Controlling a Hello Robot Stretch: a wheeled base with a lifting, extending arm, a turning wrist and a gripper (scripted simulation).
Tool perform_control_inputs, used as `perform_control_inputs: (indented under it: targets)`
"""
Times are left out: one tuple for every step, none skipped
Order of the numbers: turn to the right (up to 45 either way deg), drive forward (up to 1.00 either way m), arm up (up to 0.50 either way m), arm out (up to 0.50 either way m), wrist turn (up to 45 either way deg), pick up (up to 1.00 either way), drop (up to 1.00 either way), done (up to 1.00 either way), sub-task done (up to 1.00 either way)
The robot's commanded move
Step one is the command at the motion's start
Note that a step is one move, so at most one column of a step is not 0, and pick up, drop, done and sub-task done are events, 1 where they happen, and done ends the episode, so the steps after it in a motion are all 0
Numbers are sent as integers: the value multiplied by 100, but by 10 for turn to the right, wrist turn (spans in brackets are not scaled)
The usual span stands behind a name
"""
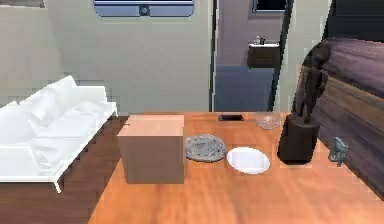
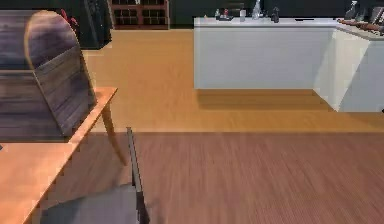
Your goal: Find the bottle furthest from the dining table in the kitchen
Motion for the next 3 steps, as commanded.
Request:
perform_control_inputs:
  targets:
    - [-450,0,0,0,0,0,0,0,0]
    - [-450,0,0,0,0,0,0,0,0]
    - [-450,0,0,0,0,0,0,0,0]
